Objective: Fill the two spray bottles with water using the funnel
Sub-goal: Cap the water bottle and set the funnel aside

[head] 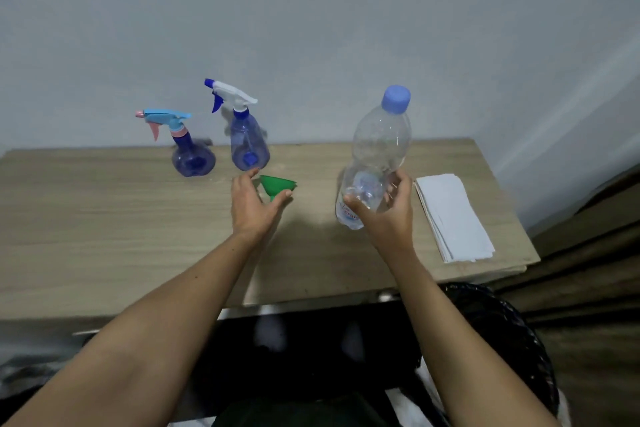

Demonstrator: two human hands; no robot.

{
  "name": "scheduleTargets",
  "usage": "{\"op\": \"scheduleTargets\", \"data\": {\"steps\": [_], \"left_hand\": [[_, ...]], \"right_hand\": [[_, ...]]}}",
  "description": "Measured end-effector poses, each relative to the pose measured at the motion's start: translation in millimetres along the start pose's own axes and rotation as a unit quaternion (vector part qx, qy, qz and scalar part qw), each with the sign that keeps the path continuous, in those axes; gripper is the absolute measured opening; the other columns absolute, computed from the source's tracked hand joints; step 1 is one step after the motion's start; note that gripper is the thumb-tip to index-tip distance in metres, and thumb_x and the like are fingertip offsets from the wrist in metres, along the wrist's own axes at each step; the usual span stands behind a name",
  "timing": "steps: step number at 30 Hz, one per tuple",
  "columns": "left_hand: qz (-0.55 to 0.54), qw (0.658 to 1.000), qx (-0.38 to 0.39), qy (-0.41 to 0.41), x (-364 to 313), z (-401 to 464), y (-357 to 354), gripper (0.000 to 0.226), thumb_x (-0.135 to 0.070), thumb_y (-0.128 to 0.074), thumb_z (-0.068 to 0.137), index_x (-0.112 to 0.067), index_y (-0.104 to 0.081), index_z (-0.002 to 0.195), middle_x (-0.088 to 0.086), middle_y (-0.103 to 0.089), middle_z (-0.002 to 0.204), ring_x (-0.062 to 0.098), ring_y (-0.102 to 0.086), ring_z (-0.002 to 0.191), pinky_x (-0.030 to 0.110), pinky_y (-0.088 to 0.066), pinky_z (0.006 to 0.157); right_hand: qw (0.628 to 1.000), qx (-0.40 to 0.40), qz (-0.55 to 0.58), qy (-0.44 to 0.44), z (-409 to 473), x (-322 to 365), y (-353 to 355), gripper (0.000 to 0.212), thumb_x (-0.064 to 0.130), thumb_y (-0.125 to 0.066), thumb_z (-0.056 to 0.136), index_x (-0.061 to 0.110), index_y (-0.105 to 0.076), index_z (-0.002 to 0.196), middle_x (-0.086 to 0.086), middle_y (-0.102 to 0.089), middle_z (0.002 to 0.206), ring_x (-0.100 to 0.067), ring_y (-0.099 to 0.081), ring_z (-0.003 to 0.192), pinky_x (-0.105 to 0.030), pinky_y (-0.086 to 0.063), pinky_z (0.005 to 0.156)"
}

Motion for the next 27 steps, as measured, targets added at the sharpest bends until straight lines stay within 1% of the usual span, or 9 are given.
{"op": "scheduleTargets", "data": {"steps": [5, 9, 11, 15, 18, 21, 24, 27], "left_hand": [[-0.011, 0.998, 0.024, 0.049, 21.3, 18.0, -10.3, 0.108, -0.062, -0.085, 0.077, -0.008, -0.036, 0.156, 0.011, -0.045, 0.153, 0.028, -0.048, 0.141, 0.046, -0.043, 0.118], [-0.009, 0.998, 0.041, 0.038, 20.5, 23.1, -18.3, 0.1, -0.063, -0.082, 0.08, -0.007, -0.044, 0.154, 0.014, -0.053, 0.149, 0.03, -0.053, 0.136, 0.045, -0.046, 0.115], [-0.016, 0.999, 0.043, 0.028, 18.9, 23.9, -20.8, 0.095, -0.061, -0.082, 0.081, -0.007, -0.048, 0.151, 0.014, -0.057, 0.146, 0.03, -0.056, 0.134, 0.044, -0.047, 0.113], [-0.032, 0.999, 0.042, 0.014, 16.3, 24.0, -21.5, 0.09, -0.053, -0.088, 0.08, -0.008, -0.052, 0.149, 0.013, -0.059, 0.142, 0.029, -0.059, 0.129, 0.043, -0.049, 0.111], [-0.052, 0.997, 0.049, -0.006, 12.2, 25.7, -22.4, 0.091, -0.044, -0.093, 0.077, -0.006, -0.052, 0.149, 0.013, -0.058, 0.141, 0.027, -0.06, 0.127, 0.044, -0.05, 0.111], [-0.071, 0.996, 0.057, -0.022, 2.7, 29.4, -23.2, 0.092, -0.034, -0.094, 0.077, -0.006, -0.049, 0.152, 0.011, -0.052, 0.144, 0.025, -0.056, 0.13, 0.036, -0.051, 0.11], [-0.081, 0.994, 0.063, -0.039, -8.4, 34.2, -23.9, 0.094, -0.028, -0.095, 0.077, -0.004, -0.047, 0.154, 0.013, -0.046, 0.144, 0.022, -0.052, 0.13, 0.026, -0.047, 0.107], [-0.092, 0.994, 0.054, -0.038, -13.1, 39.8, -21.8, 0.093, -0.027, -0.097, 0.073, -0.005, -0.05, 0.15, 0.013, -0.053, 0.14, 0.016, -0.055, 0.121, 0.022, -0.049, 0.1]], "right_hand": [[1.0, -0.029, -0.009, 0.003, 1.0, -5.5, -3.2, 0.094, 0.036, -0.098, 0.066, 0.034, -0.047, 0.145, 0.014, -0.06, 0.14, -0.01, -0.062, 0.129, -0.048, -0.055, 0.108], [0.999, -0.045, -0.015, -0.01, 0.6, -8.0, -4.4, 0.099, 0.038, -0.098, 0.064, 0.032, -0.046, 0.148, 0.014, -0.059, 0.142, -0.009, -0.061, 0.129, -0.047, -0.055, 0.108], [0.998, -0.052, -0.013, -0.016, 0.1, -8.3, -5.9, 0.101, 0.039, -0.098, 0.062, 0.03, -0.047, 0.149, 0.015, -0.06, 0.141, -0.008, -0.062, 0.129, -0.046, -0.054, 0.109], [0.998, -0.059, -0.014, -0.02, -2.2, -8.0, -8.4, 0.096, 0.037, -0.098, 0.064, 0.032, -0.049, 0.147, 0.022, -0.06, 0.136, -0.004, -0.063, 0.125, -0.041, -0.055, 0.109], [0.997, -0.067, -0.016, -0.02, -1.5, -6.0, -8.8, 0.094, 0.038, -0.098, 0.063, 0.034, -0.05, 0.144, 0.015, -0.063, 0.135, -0.008, -0.064, 0.125, -0.044, -0.056, 0.107], [0.997, -0.074, -0.014, -0.025, 2.0, -5.5, -9.6, 0.09, 0.035, -0.099, 0.063, 0.036, -0.053, 0.141, 0.013, -0.066, 0.133, -0.01, -0.066, 0.123, -0.047, -0.057, 0.105], [0.996, -0.076, -0.021, -0.031, 6.7, -4.0, -11.3, 0.085, 0.035, -0.098, 0.063, 0.034, -0.056, 0.138, 0.013, -0.067, 0.129, -0.008, -0.066, 0.121, -0.045, -0.057, 0.104], [0.997, -0.071, -0.025, -0.033, 15.7, 1.1, -15.2, 0.089, 0.037, -0.096, 0.062, 0.03, -0.055, 0.141, 0.012, -0.066, 0.132, -0.008, -0.065, 0.122, -0.043, -0.056, 0.106]]}}
Point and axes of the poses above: each hand's wrist, its own z-axis towards the middle knuckle, its own y-axis out of the back of the hand, x = y × z, the point moved 6 cm from there along z, towards the middle knuckle
